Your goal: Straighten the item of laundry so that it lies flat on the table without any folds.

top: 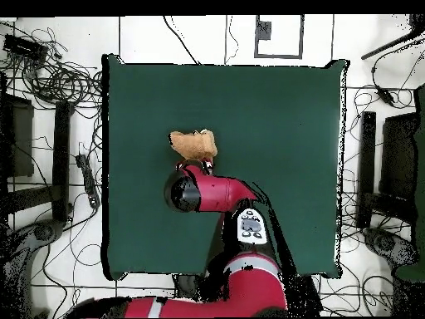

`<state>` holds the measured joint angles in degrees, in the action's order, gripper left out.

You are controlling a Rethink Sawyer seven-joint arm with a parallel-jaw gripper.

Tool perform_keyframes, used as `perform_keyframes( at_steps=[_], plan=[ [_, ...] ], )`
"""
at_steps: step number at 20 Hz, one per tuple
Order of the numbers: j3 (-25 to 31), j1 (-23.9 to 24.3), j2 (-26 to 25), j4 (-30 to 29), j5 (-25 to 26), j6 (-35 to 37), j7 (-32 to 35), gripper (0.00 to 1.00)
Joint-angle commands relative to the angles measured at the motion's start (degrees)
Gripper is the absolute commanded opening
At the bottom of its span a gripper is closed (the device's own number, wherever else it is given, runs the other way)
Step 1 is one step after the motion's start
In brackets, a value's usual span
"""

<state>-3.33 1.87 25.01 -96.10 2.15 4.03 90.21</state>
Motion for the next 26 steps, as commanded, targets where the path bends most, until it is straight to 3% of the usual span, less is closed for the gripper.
perform_keyframes(
  at_steps=[1,13,26],
  plan=[
    [1.64,-4.37,-0.43,3.45,-5.02,6.94,11.94,0.00],
    [1.04,-3.84,6.24,7.25,-5.40,20.97,9.17,0.00],
    [2.97,-1.37,11.96,4.51,-4.13,26.58,6.82,0.00]
  ],
)
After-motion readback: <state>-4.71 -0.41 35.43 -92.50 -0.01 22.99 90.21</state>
